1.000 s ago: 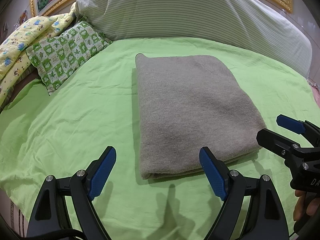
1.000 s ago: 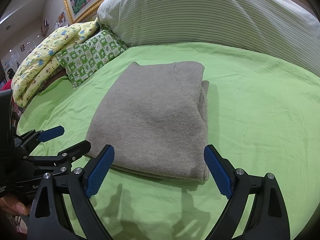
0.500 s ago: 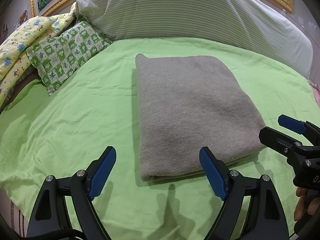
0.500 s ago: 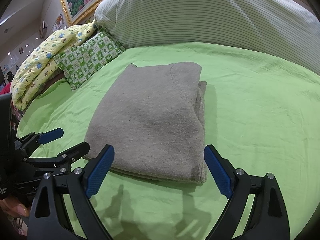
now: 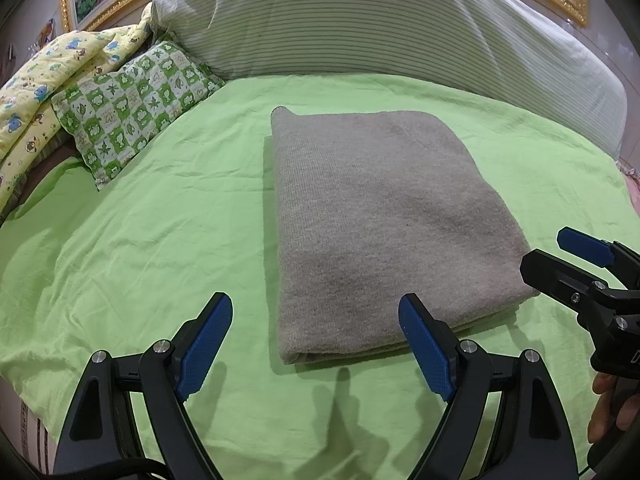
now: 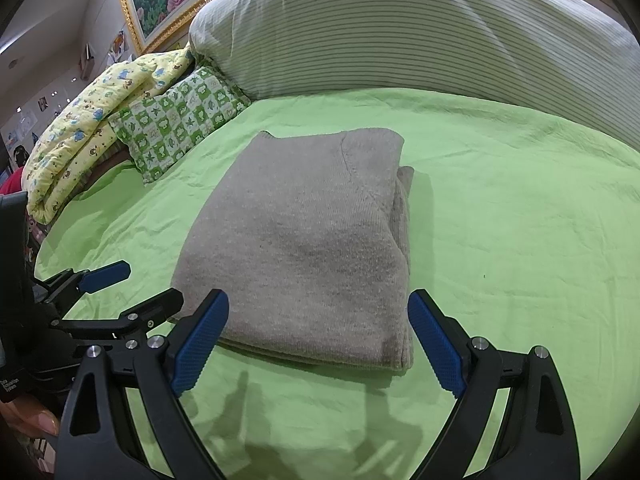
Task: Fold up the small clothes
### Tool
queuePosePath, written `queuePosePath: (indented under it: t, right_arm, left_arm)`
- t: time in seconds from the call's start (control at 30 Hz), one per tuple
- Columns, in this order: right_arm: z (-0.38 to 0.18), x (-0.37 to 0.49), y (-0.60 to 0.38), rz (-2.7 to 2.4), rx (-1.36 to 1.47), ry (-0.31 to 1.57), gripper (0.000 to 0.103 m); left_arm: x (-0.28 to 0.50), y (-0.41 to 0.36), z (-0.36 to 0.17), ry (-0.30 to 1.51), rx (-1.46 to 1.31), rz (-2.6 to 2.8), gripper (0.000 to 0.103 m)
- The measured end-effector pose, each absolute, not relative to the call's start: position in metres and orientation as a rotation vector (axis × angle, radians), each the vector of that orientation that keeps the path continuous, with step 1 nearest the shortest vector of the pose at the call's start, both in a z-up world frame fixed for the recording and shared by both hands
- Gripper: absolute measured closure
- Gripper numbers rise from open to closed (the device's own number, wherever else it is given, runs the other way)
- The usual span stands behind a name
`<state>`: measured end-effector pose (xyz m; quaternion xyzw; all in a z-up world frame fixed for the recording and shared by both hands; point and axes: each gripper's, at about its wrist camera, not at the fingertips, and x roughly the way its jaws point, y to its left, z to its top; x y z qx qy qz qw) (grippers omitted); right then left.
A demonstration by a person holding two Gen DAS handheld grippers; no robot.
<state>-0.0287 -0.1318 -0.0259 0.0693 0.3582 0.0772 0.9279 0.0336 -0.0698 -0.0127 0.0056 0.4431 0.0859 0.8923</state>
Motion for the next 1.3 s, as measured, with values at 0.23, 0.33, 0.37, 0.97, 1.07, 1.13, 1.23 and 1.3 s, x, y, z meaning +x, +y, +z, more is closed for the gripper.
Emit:
queuePosePath:
  t: [0.23,0.33,0.37,0.97,1.07,1.13,1.23,1.3]
  right_arm:
    - [-0.023,-0.028,-0.133,0.157,0.145,0.731,0.012]
    - [-0.022,-0.025,-0.134,0.153,0.147,0.730,0.012]
    - [-0.022,-0.024,-0.135,0.152,0.149,0.731,0.012]
    - [-0.016,-0.011,-0.142,0.135,0.168,0.721,0.012]
    - [-0.016,-0.009,-0.142,0.139,0.167,0.722,0.012]
    - [-0.016,-0.009,-0.141,0.139,0.168,0.721,0.012]
    - [-0.016,-0.008,-0.141,0.140,0.168,0.722,0.012]
    - [-0.016,-0.008,-0.141,0.139,0.171,0.723,0.012]
  left_arm:
    - [0.036,-0.073,-0.012,0.912,0.030,0.173,0.017]
    - [0.039,-0.073,-0.011,0.913,0.030,0.170,0.017]
    - [0.040,-0.072,-0.010,0.913,0.028,0.172,0.017]
    - [0.053,-0.059,-0.005,0.913,0.007,0.204,0.017]
    - [0.054,-0.057,-0.004,0.910,0.011,0.209,0.017]
    - [0.053,-0.057,-0.003,0.906,0.015,0.208,0.017]
    - [0.052,-0.057,-0.002,0.903,0.017,0.208,0.017]
    - [0.052,-0.057,-0.001,0.903,0.016,0.204,0.017]
